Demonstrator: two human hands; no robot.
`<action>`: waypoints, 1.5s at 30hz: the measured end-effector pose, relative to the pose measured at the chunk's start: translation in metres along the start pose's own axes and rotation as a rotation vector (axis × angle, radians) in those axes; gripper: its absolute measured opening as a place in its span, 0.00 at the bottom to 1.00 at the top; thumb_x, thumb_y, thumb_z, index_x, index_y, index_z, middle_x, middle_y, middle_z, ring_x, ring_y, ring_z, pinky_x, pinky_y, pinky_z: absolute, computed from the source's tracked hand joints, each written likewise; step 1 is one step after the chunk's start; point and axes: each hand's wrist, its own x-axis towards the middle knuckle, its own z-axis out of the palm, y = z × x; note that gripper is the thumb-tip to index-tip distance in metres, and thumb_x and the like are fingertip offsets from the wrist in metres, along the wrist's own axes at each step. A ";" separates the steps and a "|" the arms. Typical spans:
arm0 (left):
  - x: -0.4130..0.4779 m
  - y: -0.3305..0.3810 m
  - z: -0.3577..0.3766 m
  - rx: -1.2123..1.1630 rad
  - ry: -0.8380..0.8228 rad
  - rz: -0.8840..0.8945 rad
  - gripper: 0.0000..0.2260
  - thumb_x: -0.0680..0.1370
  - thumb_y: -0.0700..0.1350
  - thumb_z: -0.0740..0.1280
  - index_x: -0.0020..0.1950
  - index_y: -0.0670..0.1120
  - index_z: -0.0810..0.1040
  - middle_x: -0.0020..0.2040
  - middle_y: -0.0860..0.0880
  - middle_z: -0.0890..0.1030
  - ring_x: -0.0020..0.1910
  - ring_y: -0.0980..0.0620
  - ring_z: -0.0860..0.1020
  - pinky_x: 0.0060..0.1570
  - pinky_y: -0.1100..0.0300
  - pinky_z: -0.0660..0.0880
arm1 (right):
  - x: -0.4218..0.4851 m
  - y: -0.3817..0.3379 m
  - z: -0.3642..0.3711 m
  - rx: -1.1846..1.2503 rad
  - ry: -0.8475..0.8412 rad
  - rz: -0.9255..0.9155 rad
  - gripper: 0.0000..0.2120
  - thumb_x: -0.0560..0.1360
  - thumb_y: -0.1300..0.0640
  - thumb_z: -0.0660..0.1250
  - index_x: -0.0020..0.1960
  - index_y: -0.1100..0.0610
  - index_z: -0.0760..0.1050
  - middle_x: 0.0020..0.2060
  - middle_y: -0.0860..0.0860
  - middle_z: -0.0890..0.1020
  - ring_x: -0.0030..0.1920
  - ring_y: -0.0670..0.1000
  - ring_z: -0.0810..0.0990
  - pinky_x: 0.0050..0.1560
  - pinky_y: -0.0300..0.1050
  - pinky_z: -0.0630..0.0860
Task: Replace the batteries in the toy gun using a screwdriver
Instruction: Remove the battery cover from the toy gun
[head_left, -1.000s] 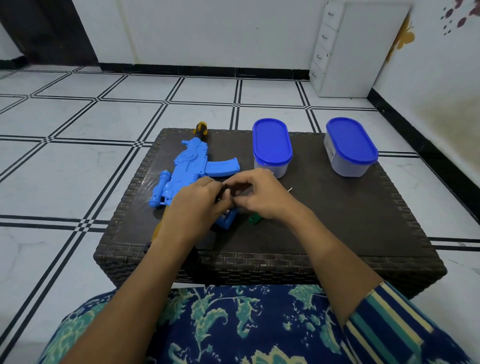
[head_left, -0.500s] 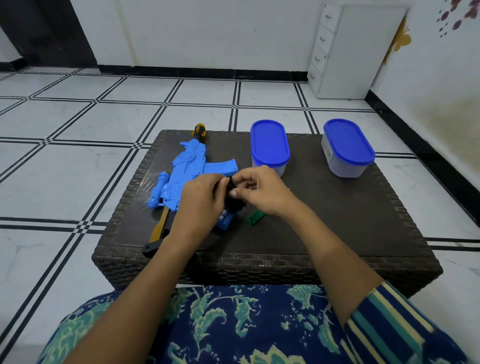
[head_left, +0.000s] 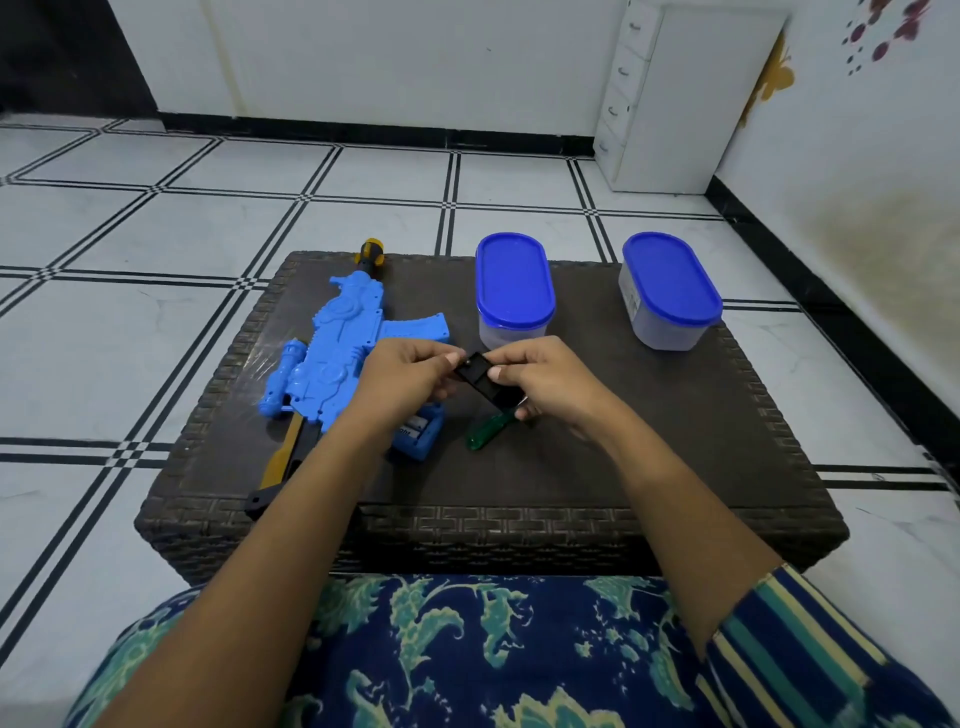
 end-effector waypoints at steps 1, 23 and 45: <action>0.001 0.002 0.001 -0.011 -0.011 -0.016 0.08 0.79 0.38 0.65 0.48 0.45 0.84 0.39 0.46 0.83 0.38 0.51 0.81 0.36 0.65 0.76 | 0.000 0.001 -0.001 0.005 0.012 0.006 0.12 0.79 0.64 0.63 0.56 0.57 0.83 0.43 0.54 0.81 0.36 0.48 0.75 0.30 0.39 0.73; -0.005 0.011 0.012 0.206 -0.186 0.176 0.07 0.77 0.44 0.69 0.53 0.50 0.83 0.39 0.54 0.83 0.36 0.62 0.78 0.36 0.66 0.72 | -0.005 -0.002 -0.025 0.450 -0.121 0.264 0.21 0.80 0.45 0.61 0.58 0.62 0.77 0.39 0.57 0.80 0.30 0.45 0.71 0.26 0.35 0.67; 0.007 0.010 0.014 0.340 0.011 -0.079 0.08 0.78 0.45 0.66 0.45 0.44 0.82 0.36 0.44 0.82 0.37 0.51 0.77 0.36 0.59 0.73 | -0.009 0.005 -0.016 -0.398 0.065 -0.031 0.14 0.68 0.59 0.78 0.50 0.56 0.78 0.41 0.50 0.82 0.43 0.47 0.82 0.45 0.40 0.79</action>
